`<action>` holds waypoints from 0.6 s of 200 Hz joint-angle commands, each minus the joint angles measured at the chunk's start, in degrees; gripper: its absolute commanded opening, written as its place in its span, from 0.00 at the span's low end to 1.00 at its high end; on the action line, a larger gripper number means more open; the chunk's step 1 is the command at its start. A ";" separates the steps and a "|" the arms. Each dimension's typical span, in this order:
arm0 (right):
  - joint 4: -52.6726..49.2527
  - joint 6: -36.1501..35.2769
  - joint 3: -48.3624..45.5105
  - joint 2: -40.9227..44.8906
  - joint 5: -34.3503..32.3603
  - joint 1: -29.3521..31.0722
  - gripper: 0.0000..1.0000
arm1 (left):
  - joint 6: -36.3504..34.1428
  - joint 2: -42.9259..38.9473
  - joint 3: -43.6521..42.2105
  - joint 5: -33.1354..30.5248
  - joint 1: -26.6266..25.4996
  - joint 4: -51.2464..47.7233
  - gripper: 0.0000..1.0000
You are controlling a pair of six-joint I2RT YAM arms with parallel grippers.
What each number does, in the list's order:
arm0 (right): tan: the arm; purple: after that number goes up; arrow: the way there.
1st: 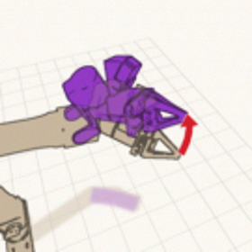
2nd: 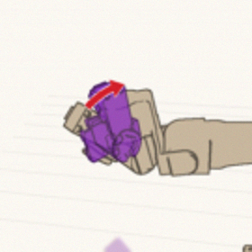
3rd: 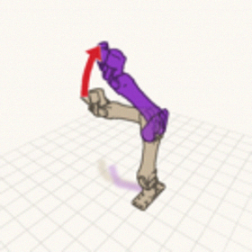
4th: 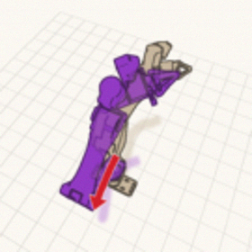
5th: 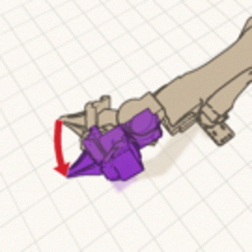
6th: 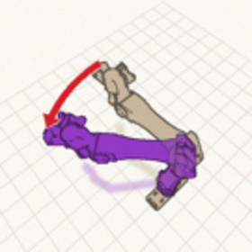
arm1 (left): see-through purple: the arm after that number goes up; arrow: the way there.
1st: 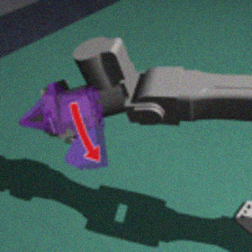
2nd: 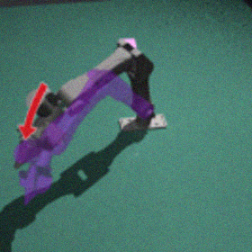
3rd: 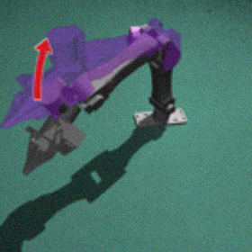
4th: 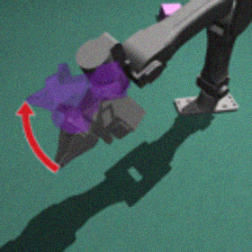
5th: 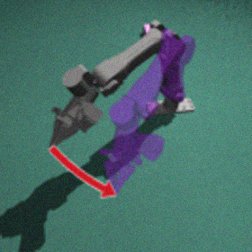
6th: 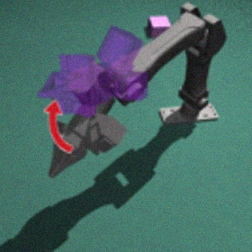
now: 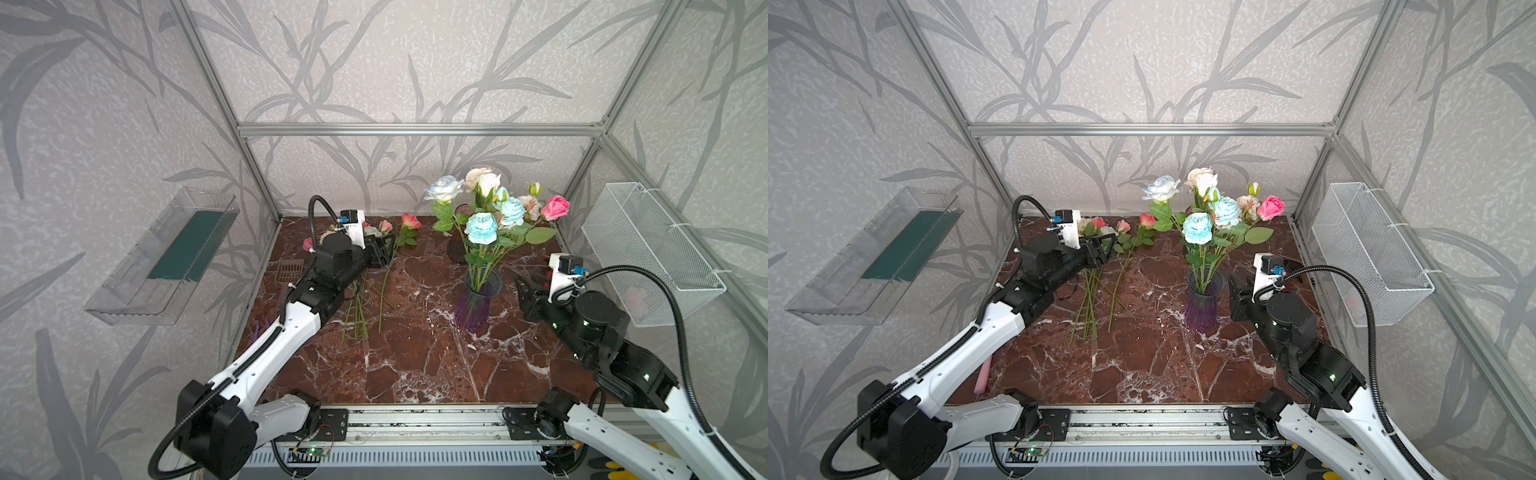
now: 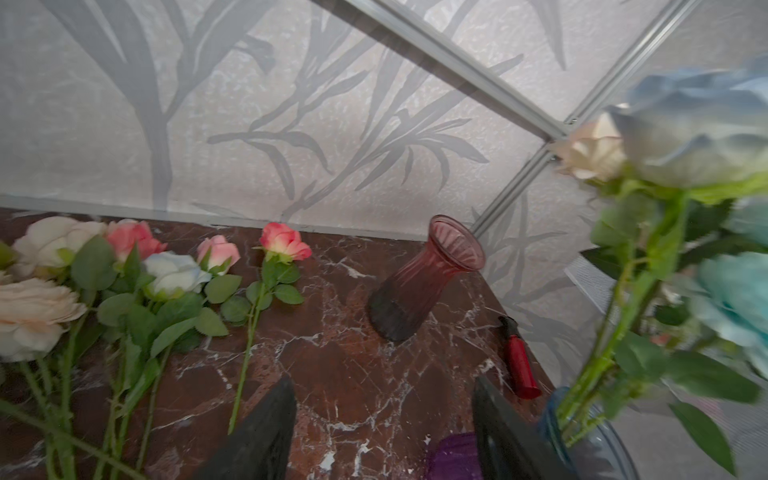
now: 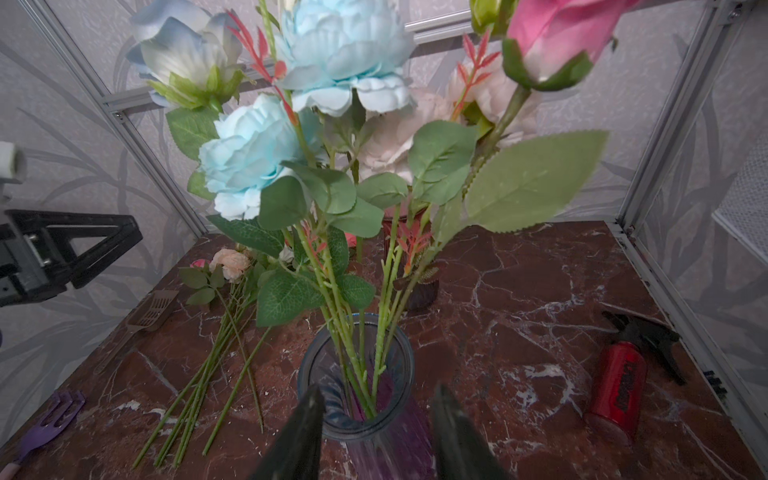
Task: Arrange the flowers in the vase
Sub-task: 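Open the right gripper and withdraw it while left lowers toward the rose bunch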
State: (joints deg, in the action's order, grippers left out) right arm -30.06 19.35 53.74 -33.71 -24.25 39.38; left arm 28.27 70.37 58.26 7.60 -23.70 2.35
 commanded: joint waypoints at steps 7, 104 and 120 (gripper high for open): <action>-8.60 2.19 0.07 3.62 0.62 -0.17 0.43 | 1.62 6.92 6.71 -5.87 1.71 -14.53 0.63; -12.15 4.10 -7.54 10.79 -1.34 -0.17 0.43 | -4.34 30.28 20.49 -4.43 4.17 -32.16 0.47; -11.26 4.12 -8.44 10.63 -0.86 -0.17 0.43 | -5.91 34.75 23.53 -3.57 4.14 -35.50 0.47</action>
State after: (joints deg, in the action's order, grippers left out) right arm -41.91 22.74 46.59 -23.24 -24.99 39.38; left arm 25.58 100.09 77.69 4.12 -19.70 -24.93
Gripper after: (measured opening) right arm 0.433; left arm 0.470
